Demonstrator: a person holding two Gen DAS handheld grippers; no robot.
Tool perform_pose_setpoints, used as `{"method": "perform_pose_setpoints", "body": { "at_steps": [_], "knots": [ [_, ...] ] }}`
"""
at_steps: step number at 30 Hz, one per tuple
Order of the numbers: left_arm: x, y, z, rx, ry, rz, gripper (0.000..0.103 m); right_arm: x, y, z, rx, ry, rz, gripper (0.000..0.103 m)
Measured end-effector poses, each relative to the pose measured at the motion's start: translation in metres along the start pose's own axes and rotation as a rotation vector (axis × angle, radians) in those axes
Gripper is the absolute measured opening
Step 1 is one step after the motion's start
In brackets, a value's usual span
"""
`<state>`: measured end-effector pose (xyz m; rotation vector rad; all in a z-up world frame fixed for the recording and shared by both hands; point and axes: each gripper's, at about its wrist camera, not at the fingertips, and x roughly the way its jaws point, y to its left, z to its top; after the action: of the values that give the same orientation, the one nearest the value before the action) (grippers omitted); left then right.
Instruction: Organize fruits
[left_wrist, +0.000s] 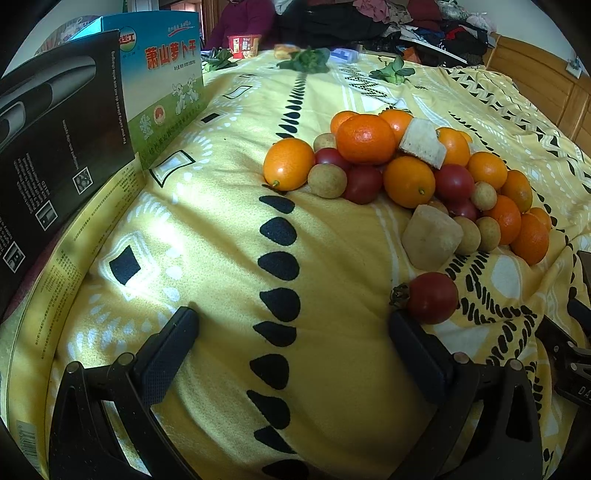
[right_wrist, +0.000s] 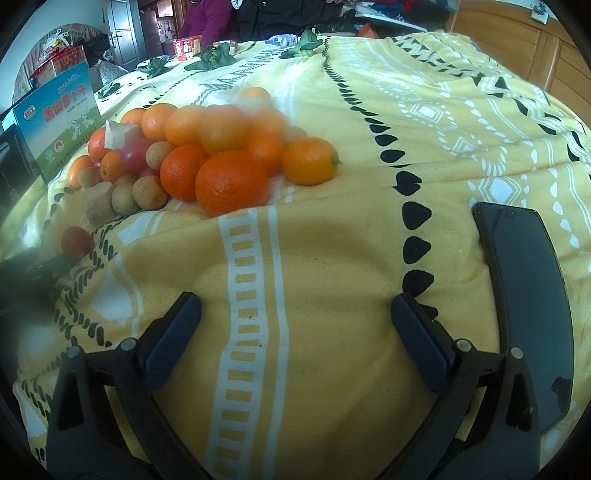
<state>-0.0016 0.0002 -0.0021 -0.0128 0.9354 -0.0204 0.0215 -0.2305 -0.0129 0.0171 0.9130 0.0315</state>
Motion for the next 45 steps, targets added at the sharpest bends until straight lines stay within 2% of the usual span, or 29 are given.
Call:
{"method": "perform_pose_setpoints", "body": {
  "at_steps": [33,38,45],
  "knots": [
    [-0.0007,-0.0009,0.0008,0.008,-0.003,0.013,0.103,0.0007,0.001,-0.0008,-0.006,0.001,-0.008,0.103],
    [-0.0032,-0.0028,0.0013,0.015,0.023,0.03,0.103,0.0006,0.0011,-0.0006,-0.006,0.001,-0.006,0.103],
    [-0.0066,-0.002,-0.0045,0.009,-0.011,0.032,0.103,0.0004,0.0011,-0.0006,-0.006,0.001,-0.007,0.103]
  ]
}}
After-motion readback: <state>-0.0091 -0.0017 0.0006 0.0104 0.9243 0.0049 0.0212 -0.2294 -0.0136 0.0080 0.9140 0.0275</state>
